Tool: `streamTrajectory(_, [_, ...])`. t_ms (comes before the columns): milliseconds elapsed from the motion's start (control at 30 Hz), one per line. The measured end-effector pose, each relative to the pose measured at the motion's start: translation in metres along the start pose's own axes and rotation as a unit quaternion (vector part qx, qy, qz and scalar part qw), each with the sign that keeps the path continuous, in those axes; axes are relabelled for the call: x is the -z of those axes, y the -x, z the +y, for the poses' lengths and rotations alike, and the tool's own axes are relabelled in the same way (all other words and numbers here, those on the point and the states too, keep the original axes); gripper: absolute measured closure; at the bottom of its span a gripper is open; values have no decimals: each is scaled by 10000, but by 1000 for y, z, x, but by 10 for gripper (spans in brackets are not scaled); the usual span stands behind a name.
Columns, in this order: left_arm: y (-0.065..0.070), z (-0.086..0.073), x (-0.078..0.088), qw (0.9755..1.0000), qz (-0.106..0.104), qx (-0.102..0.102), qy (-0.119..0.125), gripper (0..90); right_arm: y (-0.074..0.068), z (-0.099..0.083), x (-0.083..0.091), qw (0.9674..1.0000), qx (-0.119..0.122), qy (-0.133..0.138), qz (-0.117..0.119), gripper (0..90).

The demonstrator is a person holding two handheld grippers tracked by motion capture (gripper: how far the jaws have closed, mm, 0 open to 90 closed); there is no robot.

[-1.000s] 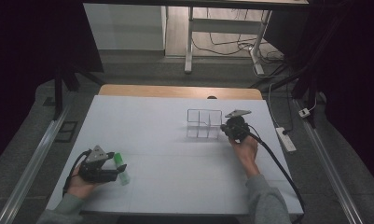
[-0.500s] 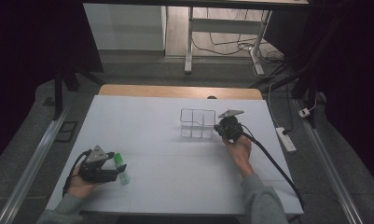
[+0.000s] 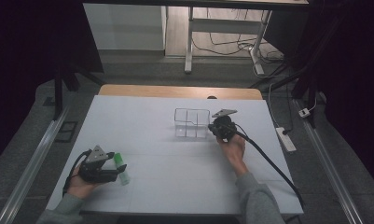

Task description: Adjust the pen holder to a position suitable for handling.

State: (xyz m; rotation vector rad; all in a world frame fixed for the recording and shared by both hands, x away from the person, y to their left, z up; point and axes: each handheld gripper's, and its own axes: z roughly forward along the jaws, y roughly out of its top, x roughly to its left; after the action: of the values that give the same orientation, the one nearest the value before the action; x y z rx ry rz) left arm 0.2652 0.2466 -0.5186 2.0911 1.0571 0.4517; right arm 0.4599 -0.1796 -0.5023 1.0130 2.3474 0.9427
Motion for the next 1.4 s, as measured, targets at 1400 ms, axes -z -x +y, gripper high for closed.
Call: streamTrajectory(1400, [0, 1, -1, 10000, -12, -20, -18, 280, -25, 7, 3, 9997, 160, 60, 144, 889])
